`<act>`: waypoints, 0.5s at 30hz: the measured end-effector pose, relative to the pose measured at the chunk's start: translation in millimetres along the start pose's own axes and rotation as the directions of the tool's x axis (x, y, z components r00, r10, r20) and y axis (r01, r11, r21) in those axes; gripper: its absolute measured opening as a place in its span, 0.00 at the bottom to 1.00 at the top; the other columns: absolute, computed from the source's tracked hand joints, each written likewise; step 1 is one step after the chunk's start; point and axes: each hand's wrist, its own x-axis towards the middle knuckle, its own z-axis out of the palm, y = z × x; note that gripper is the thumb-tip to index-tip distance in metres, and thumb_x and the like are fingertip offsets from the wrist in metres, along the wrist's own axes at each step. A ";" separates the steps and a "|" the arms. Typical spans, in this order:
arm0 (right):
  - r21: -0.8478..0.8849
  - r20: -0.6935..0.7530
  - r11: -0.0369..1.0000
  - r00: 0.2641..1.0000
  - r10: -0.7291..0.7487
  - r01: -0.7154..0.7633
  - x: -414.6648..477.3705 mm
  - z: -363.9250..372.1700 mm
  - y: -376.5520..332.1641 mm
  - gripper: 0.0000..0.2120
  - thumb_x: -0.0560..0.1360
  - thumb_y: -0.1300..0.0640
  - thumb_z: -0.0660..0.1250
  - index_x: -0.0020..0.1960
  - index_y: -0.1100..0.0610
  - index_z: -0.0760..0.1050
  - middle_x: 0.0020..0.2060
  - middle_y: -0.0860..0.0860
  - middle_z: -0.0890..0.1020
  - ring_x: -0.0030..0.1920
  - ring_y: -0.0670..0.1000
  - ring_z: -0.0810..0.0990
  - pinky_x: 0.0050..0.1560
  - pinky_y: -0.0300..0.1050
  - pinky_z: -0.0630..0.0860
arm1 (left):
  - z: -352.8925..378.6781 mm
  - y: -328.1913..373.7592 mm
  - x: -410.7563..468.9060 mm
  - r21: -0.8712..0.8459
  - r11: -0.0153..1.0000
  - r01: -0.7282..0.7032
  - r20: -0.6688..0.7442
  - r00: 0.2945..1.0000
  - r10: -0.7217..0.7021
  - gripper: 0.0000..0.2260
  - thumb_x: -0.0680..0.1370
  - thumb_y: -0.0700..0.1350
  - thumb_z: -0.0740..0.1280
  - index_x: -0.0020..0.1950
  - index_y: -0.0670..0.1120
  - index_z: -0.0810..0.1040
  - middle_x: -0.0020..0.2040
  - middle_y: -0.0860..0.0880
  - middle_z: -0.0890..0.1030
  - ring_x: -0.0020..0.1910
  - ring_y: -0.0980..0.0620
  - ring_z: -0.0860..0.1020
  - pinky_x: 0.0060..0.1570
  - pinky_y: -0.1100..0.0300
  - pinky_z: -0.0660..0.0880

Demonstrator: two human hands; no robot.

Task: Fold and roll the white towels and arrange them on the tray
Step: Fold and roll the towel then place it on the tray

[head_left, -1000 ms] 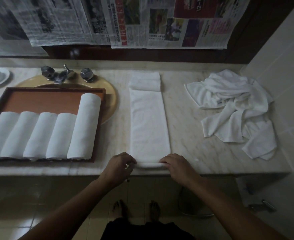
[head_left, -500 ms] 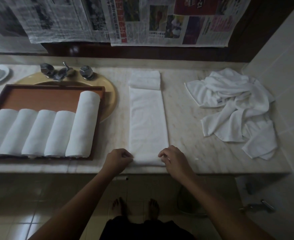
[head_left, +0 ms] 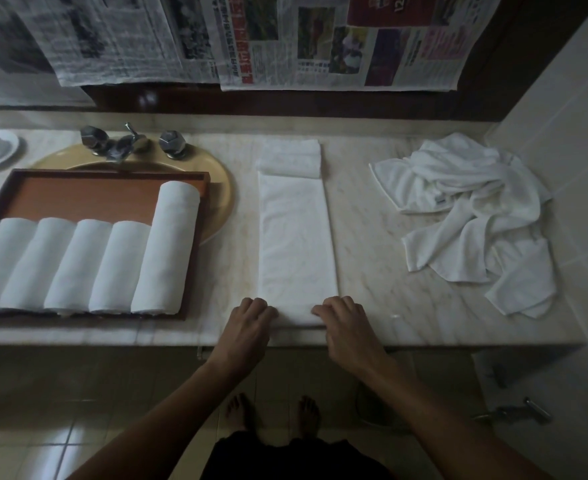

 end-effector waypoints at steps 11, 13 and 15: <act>0.408 0.076 0.872 0.962 0.263 -0.271 6.6 -18.8 17.7 0.09 0.78 0.58 0.72 0.57 0.49 0.82 0.51 0.42 0.83 0.52 0.40 0.79 0.56 0.37 0.76 | -30.9 -8.1 5.9 -0.384 0.836 0.392 0.143 0.920 -0.366 0.08 0.75 0.43 0.74 0.53 0.51 0.86 0.48 0.57 0.85 0.46 0.63 0.80 0.46 0.73 0.72; 0.506 0.064 0.798 0.937 0.345 -0.328 10.3 -20.5 19.6 0.07 0.78 0.57 0.73 0.55 0.50 0.84 0.50 0.43 0.84 0.50 0.38 0.80 0.52 0.28 0.74 | -33.7 -13.3 11.8 -0.459 0.731 0.504 0.219 0.862 -0.457 0.07 0.75 0.45 0.75 0.52 0.53 0.87 0.46 0.57 0.86 0.46 0.63 0.82 0.45 0.70 0.74; 0.544 0.061 0.760 0.920 0.387 -0.355 14.0 -21.4 19.2 0.06 0.77 0.55 0.74 0.53 0.49 0.84 0.48 0.43 0.84 0.50 0.38 0.81 0.51 0.30 0.75 | -35.0 -17.6 16.3 -0.521 0.623 0.583 0.294 0.808 -0.511 0.06 0.75 0.45 0.76 0.50 0.54 0.87 0.45 0.56 0.86 0.46 0.60 0.83 0.48 0.61 0.79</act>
